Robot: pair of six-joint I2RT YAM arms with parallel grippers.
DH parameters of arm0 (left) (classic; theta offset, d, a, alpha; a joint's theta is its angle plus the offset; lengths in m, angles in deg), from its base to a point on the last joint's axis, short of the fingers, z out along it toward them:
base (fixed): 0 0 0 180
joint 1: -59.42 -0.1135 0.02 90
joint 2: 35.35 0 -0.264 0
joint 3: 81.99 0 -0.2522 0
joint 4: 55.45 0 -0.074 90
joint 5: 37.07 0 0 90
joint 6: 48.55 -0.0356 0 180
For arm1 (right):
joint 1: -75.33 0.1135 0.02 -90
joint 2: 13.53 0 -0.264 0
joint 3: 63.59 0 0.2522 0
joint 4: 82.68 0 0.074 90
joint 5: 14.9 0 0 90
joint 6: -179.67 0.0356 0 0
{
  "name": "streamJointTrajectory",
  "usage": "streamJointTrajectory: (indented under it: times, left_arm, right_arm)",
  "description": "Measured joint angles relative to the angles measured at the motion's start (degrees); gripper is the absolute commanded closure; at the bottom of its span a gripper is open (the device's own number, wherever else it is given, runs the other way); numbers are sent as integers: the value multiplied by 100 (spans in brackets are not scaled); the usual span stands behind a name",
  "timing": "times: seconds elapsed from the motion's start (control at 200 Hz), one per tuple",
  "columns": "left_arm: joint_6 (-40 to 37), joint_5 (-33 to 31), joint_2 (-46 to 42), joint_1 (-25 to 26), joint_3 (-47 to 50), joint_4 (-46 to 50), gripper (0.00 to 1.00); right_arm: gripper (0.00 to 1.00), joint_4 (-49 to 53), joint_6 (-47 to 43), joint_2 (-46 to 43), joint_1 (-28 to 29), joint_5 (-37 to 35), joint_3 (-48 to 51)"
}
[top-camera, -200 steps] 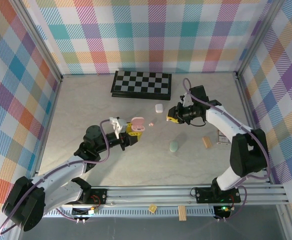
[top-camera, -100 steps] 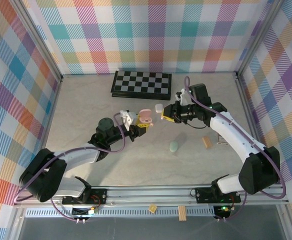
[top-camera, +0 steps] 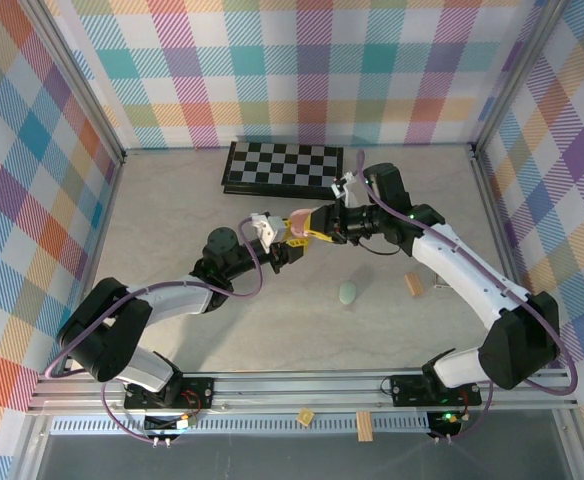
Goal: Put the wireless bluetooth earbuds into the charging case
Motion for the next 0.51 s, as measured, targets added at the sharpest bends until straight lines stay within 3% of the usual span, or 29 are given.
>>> streamJointTrajectory:
  times: [0.505]
  left_arm:
    - [-125, 79, 61, 111, -2, -162, 69]
  right_arm:
    - [79, -155, 9, 98, 120, -7, -57]
